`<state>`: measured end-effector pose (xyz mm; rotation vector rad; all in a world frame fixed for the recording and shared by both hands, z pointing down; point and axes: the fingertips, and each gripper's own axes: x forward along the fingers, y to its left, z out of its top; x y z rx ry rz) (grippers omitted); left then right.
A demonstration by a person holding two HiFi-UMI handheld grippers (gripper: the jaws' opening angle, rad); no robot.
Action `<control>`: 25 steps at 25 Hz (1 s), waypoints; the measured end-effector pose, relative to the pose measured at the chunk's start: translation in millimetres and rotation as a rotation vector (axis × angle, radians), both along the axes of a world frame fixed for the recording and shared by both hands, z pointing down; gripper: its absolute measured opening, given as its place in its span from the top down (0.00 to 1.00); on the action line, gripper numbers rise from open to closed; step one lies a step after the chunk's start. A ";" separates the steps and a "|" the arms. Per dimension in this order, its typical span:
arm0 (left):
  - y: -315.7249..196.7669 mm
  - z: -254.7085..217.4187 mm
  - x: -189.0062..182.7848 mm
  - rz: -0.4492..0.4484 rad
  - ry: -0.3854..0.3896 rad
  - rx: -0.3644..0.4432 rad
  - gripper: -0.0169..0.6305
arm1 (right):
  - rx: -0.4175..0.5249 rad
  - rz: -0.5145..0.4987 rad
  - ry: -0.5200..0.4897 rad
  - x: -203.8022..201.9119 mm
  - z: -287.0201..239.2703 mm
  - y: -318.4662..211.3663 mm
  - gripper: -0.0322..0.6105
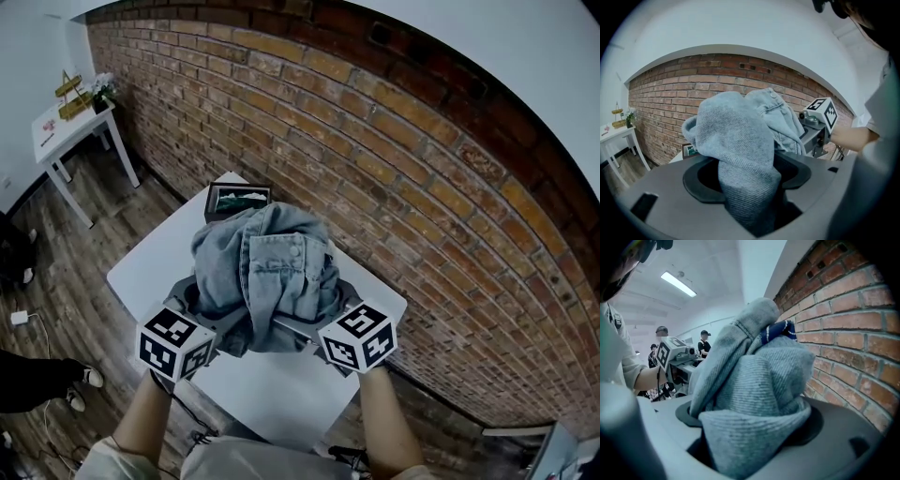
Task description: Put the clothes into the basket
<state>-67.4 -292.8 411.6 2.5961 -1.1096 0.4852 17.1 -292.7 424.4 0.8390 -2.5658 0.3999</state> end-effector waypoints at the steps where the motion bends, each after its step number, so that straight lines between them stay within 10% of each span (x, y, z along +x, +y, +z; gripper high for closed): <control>1: -6.7 5.4 1.3 0.002 0.004 -0.007 0.50 | -0.004 0.003 0.005 1.3 4.9 -6.4 0.25; 19: -51.9 140.4 10.5 -0.027 -0.042 -0.355 0.51 | -0.338 0.073 0.203 15.2 128.9 -50.2 0.25; 25: -51.8 174.0 4.2 -0.043 -0.162 -0.468 0.52 | -0.466 0.121 0.247 14.1 166.4 -49.3 0.25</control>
